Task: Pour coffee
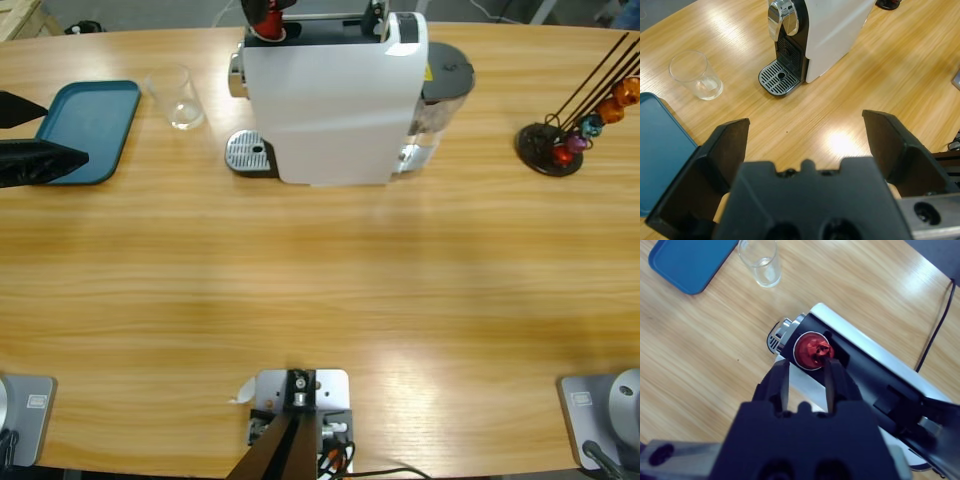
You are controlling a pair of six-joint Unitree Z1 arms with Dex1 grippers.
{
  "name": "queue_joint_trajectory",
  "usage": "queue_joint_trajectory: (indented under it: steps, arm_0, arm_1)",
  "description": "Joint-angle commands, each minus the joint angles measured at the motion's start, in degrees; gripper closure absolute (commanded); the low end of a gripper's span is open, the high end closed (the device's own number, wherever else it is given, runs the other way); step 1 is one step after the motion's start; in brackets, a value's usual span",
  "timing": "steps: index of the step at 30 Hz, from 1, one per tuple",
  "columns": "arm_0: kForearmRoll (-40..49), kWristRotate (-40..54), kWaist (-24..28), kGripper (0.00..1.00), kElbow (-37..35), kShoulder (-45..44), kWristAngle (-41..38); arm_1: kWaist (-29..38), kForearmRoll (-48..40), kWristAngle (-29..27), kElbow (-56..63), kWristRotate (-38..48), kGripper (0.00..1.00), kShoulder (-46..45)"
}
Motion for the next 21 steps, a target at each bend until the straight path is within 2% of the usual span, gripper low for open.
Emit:
queue_joint_trajectory:
  steps: [1,9,21]
  arm_0:
    - [-0.6,-0.4,-0.4,0.023,1.8,2.1,0.5]
    - [-0.6,-0.4,-0.4,0.023,1.7,1.5,0.5]
    - [-0.2,-0.4,-0.4,0.023,1.8,1.6,0.5]
  arm_1:
    - [-0.1,0.9,-2.2,-3.1,-0.3,0.716,0.7]
    - [0.3,0.9,-3.8,-3.2,-0.7,0.713,0.0]
    - [0.3,1.1,-2.9,-1.8,-0.6,0.713,3.1]
